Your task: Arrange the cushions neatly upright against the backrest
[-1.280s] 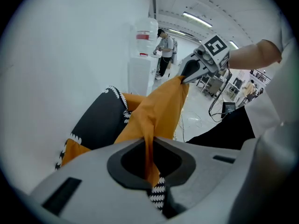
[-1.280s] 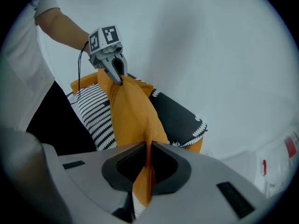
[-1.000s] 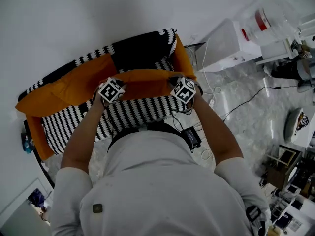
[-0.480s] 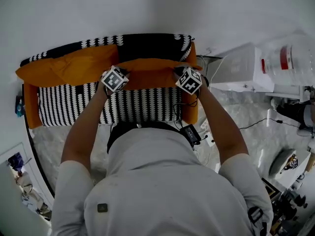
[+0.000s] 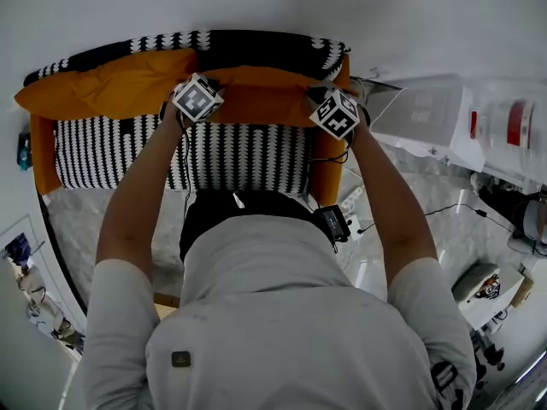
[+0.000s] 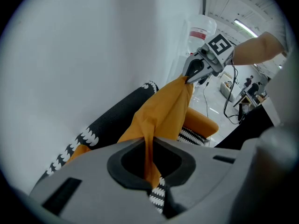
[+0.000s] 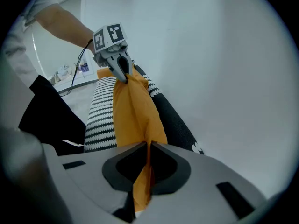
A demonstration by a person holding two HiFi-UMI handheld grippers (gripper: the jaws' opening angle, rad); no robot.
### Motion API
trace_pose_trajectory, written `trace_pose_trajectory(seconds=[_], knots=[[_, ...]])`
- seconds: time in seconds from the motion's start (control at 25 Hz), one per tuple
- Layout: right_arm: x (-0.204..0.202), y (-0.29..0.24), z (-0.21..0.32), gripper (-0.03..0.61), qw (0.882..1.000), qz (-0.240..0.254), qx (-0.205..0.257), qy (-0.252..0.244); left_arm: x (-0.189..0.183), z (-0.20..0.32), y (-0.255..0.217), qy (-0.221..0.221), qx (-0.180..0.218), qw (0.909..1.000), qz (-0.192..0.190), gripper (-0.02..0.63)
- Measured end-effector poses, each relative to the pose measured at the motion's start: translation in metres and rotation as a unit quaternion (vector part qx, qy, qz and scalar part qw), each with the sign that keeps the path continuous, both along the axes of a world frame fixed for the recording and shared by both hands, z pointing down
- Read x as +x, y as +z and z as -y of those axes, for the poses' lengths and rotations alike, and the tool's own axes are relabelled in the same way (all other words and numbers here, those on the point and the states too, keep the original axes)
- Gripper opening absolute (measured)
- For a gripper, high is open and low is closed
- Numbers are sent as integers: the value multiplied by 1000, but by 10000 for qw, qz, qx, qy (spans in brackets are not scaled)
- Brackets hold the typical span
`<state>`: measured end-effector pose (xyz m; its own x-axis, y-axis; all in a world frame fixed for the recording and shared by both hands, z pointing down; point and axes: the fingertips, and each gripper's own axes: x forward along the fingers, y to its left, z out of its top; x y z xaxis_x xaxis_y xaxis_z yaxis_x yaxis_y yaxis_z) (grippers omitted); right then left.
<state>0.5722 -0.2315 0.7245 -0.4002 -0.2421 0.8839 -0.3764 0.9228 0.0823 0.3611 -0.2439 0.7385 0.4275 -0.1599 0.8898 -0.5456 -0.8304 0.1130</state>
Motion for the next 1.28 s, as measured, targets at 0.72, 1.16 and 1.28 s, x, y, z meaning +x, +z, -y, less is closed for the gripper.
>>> trace_pose_trajectory(seconds=[0.72, 1.16, 1.28], knots=[[-1, 77, 61, 38, 9997, 83, 211, 111, -4, 43, 85, -277, -157, 9995, 33, 26], [-7, 99, 91, 35, 9987, -114, 407, 281, -8, 82, 117, -554, -157, 9983, 78, 27], [-8, 103, 96, 35, 9984, -107, 411, 366, -7, 86, 119, -614, -155, 9979, 105, 28]])
